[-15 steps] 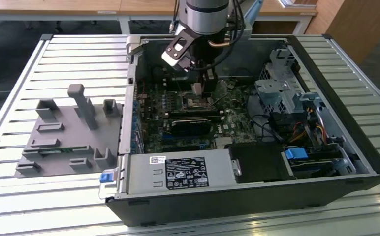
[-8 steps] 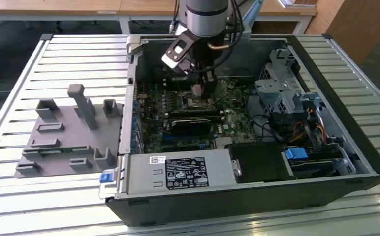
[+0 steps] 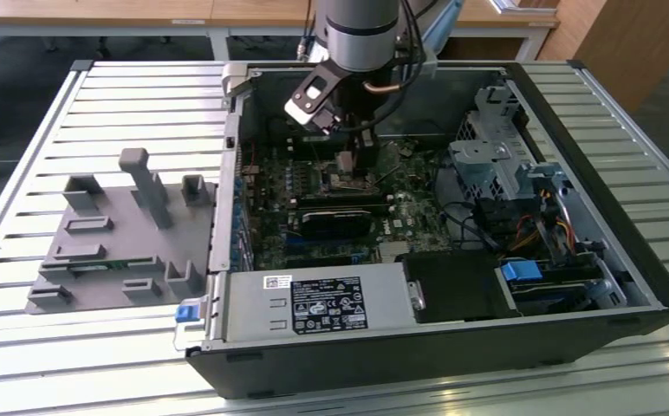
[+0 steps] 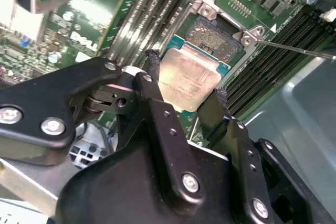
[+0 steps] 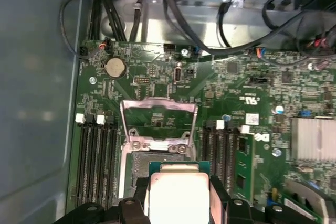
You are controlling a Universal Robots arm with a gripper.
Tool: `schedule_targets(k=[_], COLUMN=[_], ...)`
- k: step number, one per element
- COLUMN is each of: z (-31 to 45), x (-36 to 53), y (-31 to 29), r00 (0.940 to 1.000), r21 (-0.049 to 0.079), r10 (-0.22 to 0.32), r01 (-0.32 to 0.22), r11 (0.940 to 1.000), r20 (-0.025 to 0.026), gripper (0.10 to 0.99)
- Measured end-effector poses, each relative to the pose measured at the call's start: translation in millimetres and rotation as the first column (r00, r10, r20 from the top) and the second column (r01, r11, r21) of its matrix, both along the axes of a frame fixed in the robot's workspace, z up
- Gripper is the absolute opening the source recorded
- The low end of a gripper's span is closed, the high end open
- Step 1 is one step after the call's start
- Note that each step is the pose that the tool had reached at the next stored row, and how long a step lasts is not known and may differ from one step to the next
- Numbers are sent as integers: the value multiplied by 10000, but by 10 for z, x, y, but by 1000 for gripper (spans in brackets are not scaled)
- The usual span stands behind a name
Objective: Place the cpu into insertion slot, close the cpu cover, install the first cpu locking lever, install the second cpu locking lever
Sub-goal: 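Place the cpu into insertion slot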
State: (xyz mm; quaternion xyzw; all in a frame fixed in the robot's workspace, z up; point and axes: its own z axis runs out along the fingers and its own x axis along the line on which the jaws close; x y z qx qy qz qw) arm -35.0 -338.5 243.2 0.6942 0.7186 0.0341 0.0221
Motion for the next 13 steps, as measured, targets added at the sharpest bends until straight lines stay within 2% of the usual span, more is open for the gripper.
schedule_targets(k=[6,13], z=[-95,-214], x=[-9,-36], y=[107,119], r00=[10000,9999], r21=[-1,-15], r10=[-61,-167], r01=[61,167], r11=[10000,9999], r20=[-3,-5], gripper=[537,537])
